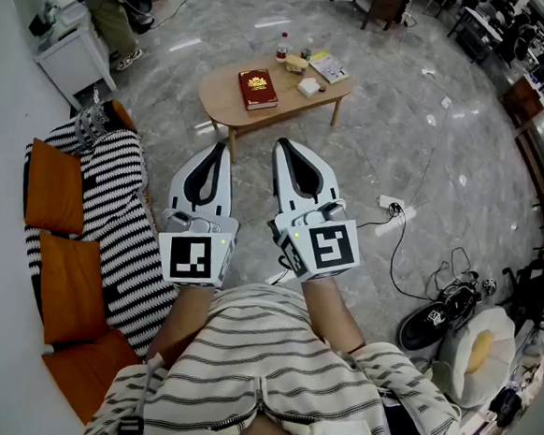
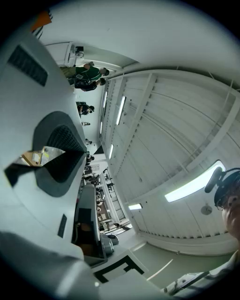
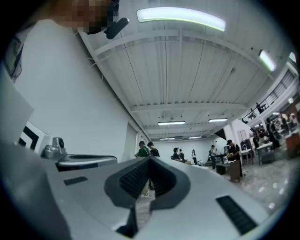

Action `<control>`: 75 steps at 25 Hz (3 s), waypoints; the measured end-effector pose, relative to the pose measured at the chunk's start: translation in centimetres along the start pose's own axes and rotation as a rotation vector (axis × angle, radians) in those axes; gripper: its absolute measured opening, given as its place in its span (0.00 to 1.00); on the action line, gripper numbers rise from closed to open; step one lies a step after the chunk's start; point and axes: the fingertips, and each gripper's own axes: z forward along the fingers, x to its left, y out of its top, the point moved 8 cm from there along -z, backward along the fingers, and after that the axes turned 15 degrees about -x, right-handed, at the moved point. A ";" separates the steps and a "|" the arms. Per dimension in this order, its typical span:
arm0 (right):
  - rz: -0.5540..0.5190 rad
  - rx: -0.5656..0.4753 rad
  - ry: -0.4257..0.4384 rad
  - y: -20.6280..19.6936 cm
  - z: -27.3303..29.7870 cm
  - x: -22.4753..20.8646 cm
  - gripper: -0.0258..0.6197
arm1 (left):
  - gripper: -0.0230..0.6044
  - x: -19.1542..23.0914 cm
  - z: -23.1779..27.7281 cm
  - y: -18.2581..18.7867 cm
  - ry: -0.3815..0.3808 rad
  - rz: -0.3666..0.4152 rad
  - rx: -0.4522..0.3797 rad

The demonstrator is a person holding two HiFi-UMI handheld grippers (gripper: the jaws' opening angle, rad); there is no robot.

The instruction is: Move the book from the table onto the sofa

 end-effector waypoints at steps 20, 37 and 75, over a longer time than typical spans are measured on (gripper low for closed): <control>0.057 0.023 -0.014 -1.0 -3.4 -8.3 0.06 | 0.05 -7.6 2.2 -3.3 0.017 0.021 0.092; 0.050 0.071 -0.040 -10.2 10.8 -13.3 0.06 | 0.05 2.1 14.1 -13.4 0.006 -0.032 0.112; 0.028 0.162 -0.101 -27.4 41.1 -27.3 0.06 | 0.05 20.0 42.8 -33.0 -0.039 -0.119 0.172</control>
